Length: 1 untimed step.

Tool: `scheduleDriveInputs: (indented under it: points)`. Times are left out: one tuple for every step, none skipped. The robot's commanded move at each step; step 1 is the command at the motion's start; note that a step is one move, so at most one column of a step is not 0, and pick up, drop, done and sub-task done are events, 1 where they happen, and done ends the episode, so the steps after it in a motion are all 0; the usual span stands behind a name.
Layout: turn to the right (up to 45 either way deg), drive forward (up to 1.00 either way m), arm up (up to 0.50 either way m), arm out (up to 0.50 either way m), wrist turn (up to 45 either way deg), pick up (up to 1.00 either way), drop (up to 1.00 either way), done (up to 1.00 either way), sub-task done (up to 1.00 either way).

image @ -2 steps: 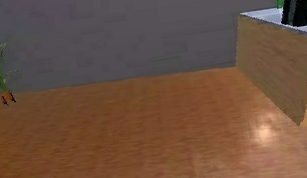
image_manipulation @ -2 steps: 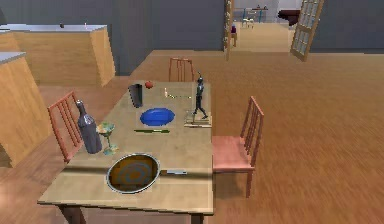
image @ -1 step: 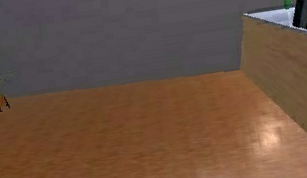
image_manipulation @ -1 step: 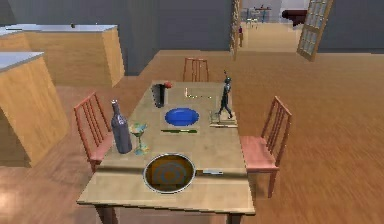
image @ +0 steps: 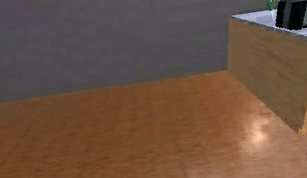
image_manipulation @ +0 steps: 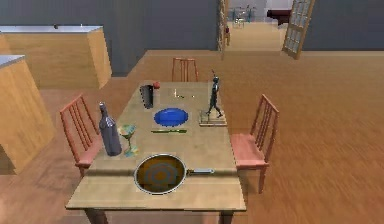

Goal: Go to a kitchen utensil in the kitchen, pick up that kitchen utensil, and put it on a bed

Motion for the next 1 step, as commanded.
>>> scheduleDriveInputs:
  points:
    - [0.0,0.35,0.0,0.0,0.0,0.0,0.0,0.0,0.0]
